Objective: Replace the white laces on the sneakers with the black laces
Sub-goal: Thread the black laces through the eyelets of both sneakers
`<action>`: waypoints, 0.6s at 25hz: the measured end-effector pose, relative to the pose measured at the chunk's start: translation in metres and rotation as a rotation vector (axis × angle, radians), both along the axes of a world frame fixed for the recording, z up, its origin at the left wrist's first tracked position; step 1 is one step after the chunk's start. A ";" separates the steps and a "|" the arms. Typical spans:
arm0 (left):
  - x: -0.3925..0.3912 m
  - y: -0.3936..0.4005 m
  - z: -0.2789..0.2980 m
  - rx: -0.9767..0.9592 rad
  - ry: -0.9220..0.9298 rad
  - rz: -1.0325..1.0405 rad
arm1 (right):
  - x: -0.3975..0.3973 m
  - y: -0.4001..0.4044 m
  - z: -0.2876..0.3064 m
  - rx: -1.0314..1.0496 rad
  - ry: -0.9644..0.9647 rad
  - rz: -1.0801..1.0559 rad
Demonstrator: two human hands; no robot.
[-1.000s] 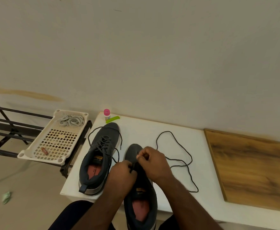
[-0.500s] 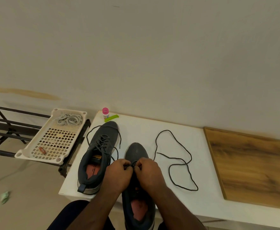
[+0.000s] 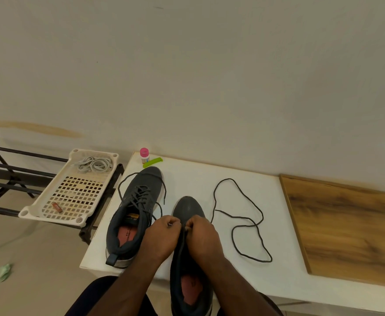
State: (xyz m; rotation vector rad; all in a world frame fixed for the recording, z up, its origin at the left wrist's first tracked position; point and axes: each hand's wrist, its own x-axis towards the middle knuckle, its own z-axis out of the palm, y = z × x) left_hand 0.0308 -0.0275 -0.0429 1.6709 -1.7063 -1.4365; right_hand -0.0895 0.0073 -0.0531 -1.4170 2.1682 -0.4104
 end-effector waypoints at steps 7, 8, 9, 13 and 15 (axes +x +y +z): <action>0.001 -0.004 -0.003 -0.070 -0.019 -0.037 | 0.006 0.010 0.002 -0.123 -0.092 -0.110; -0.001 -0.004 -0.003 -0.107 -0.041 -0.039 | 0.004 0.014 0.002 -0.173 -0.136 -0.139; -0.002 -0.003 -0.002 -0.149 -0.051 -0.032 | 0.003 0.018 0.000 -0.216 -0.161 -0.160; -0.011 0.003 0.018 -0.293 0.195 0.131 | 0.002 0.025 -0.004 -0.189 -0.144 -0.136; -0.012 0.006 0.024 -0.335 0.416 0.229 | 0.003 0.025 -0.004 -0.197 -0.192 -0.123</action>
